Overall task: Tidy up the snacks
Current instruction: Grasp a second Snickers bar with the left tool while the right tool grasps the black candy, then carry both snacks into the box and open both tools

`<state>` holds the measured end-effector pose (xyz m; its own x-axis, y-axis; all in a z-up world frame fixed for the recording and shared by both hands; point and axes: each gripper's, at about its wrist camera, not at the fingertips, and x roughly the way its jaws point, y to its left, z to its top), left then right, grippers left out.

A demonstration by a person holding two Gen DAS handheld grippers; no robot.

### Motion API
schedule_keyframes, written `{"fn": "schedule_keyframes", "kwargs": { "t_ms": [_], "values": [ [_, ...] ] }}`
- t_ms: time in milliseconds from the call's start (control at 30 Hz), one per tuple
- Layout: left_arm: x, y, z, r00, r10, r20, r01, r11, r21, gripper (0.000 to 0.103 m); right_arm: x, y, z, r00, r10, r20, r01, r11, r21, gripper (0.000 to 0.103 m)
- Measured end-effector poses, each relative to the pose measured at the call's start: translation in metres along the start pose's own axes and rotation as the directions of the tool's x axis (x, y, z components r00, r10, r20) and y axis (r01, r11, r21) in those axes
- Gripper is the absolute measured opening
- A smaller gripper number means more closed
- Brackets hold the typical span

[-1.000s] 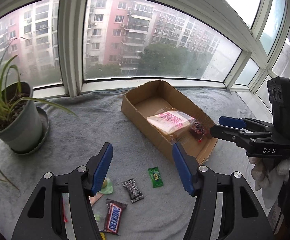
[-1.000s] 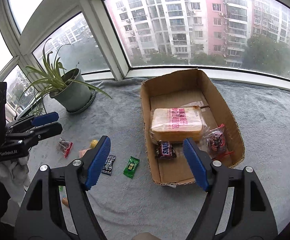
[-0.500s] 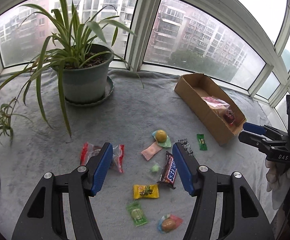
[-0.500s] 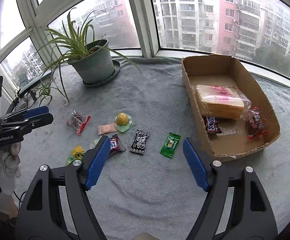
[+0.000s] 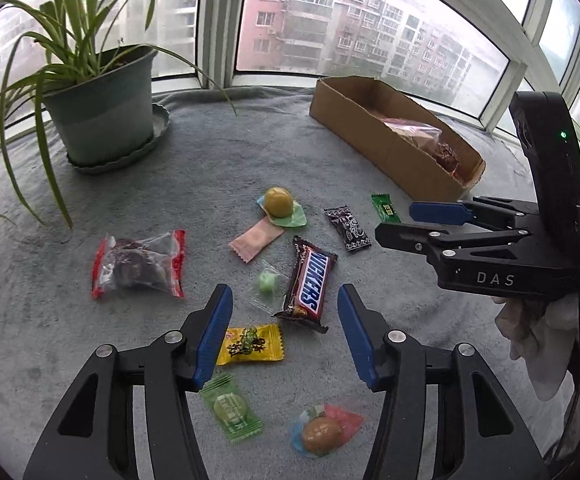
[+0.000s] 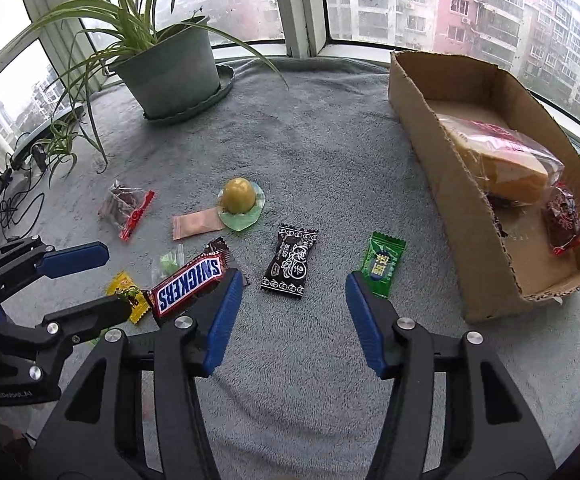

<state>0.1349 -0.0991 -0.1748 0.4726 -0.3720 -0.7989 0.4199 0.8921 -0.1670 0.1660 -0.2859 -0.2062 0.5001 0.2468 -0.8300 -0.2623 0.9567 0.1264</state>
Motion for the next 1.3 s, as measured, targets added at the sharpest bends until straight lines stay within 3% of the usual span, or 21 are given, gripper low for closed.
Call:
{"fn": "schedule_keyframes", "kwargs": {
  "t_ms": [200,533,633,867,1300],
  "values": [
    [0.024,-0.006,0.000,0.999,-0.024,-0.049,0.025,0.999,0.032,0.039,0.023,0.001,0.007,0.999,-0.002,-0.047,0.002,1.000,-0.002,0.046],
    [0.043,-0.008,0.002,0.995,-0.049,-0.083,0.052,0.998,0.039,0.031,0.040,0.006,0.016,0.996,0.001,-0.087,-0.003,1.000,-0.025,0.041],
    [0.045,-0.009,0.003,0.996,-0.048,-0.081,0.052,0.997,0.050,0.030,0.042,0.011,0.018,0.995,-0.029,-0.094,0.023,0.997,-0.068,0.028],
    [0.055,-0.016,0.001,0.994,-0.032,-0.104,0.041,0.996,0.079,0.027,0.041,0.017,0.016,0.992,-0.062,-0.109,0.045,0.988,-0.150,0.025],
    [0.040,-0.004,-0.002,0.995,-0.066,-0.072,0.065,0.998,-0.016,0.026,0.015,0.011,0.018,0.999,-0.002,-0.045,-0.002,0.995,-0.103,0.024]
  ]
}}
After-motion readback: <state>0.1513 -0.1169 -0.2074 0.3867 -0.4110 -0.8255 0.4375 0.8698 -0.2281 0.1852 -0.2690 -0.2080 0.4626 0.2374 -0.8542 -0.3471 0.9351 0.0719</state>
